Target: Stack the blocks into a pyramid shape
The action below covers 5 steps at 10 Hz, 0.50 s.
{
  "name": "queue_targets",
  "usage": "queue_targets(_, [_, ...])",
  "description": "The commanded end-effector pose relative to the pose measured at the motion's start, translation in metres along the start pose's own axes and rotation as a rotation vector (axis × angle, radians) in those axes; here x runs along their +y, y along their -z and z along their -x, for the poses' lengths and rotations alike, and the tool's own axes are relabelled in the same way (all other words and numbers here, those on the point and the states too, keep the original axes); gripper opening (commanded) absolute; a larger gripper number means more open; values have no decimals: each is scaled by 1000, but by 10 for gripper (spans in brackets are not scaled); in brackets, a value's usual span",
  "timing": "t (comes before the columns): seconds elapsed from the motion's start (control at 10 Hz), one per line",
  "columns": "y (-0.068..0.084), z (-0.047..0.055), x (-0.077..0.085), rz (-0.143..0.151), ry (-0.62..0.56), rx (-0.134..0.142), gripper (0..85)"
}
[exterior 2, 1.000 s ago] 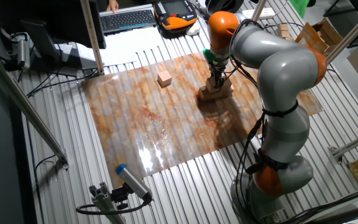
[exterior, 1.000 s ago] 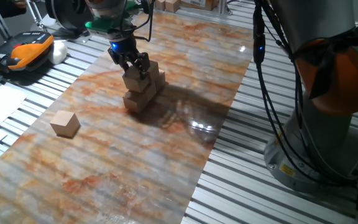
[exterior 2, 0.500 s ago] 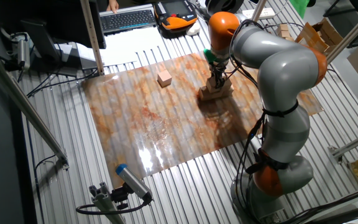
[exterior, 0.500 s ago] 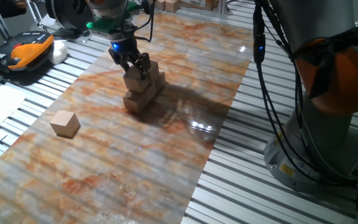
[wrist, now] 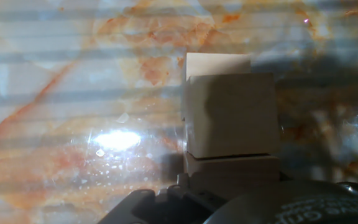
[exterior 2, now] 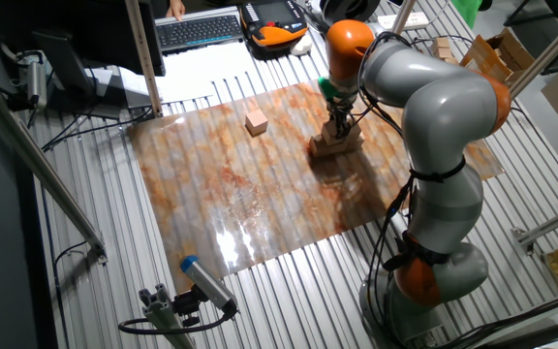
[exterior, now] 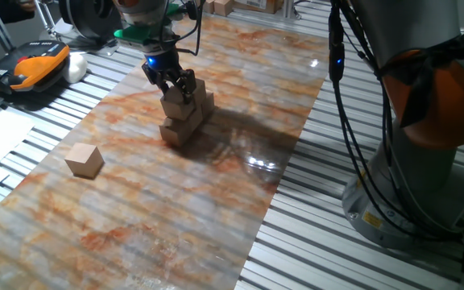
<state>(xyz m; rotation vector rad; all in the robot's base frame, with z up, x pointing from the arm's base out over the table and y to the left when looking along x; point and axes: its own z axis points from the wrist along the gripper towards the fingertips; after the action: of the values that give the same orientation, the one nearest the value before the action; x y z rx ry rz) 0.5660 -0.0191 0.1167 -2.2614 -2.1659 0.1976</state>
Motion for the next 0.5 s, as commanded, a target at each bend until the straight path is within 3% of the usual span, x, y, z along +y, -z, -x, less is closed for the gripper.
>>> queue_targets(0.0, [0,0,0,-1,-2,-1,170])
queue_targets(0.1, [0,-1,0,-2,-3,-1,340])
queue_targets(0.4, [-1,-1,0,-4,-8,-1,340])
